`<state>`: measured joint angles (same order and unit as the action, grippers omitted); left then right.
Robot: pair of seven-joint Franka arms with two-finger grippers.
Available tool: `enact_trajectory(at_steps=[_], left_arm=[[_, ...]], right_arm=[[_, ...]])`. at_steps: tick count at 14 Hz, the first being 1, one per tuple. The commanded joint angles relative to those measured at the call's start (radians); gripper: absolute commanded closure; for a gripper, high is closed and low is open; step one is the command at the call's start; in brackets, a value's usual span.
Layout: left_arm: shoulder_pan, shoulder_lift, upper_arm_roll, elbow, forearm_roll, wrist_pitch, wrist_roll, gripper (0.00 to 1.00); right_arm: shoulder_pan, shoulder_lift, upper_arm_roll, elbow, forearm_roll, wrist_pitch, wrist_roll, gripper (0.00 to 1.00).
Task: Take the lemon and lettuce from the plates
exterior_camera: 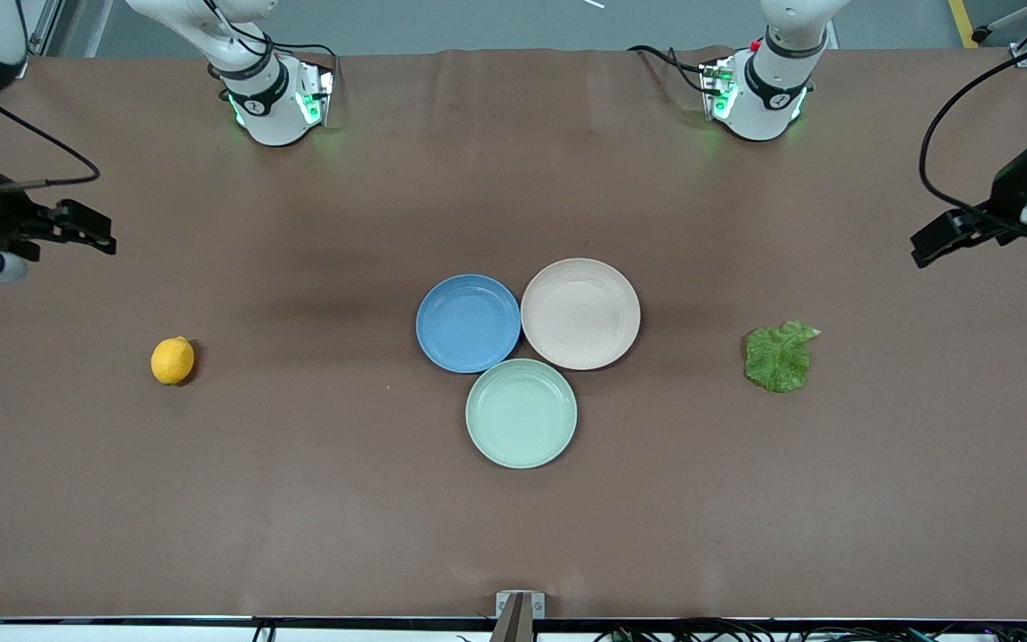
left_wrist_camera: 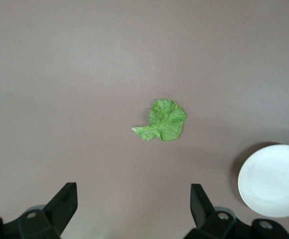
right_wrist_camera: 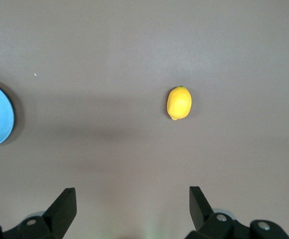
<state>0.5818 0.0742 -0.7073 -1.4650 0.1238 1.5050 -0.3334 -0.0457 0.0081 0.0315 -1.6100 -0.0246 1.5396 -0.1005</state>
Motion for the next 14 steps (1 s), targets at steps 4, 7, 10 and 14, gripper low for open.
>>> enact_trajectory(at_steps=[4,7,10,14], left_arm=[[-0.386,-0.07,0.467,-0.017,-0.124,-0.049,0.146,0.0],[-0.532,-0.079,0.618,-0.032,-0.136,-0.049,0.161,0.0],[-0.533,-0.091,0.629,-0.038,-0.151,-0.049,0.217,0.0],[-0.533,-0.126,0.628,-0.086,-0.151,-0.048,0.215,0.0]], right_arm=[[-0.002,0.032,-0.008,0.142,0.0,-0.12,0.005,0.0],[-0.002,0.036,-0.008,0.176,-0.003,-0.121,0.005,0.0],[0.006,0.036,-0.004,0.183,0.002,-0.047,0.008,0.0],[0.024,0.038,-0.005,0.183,0.002,-0.042,0.012,0.0]])
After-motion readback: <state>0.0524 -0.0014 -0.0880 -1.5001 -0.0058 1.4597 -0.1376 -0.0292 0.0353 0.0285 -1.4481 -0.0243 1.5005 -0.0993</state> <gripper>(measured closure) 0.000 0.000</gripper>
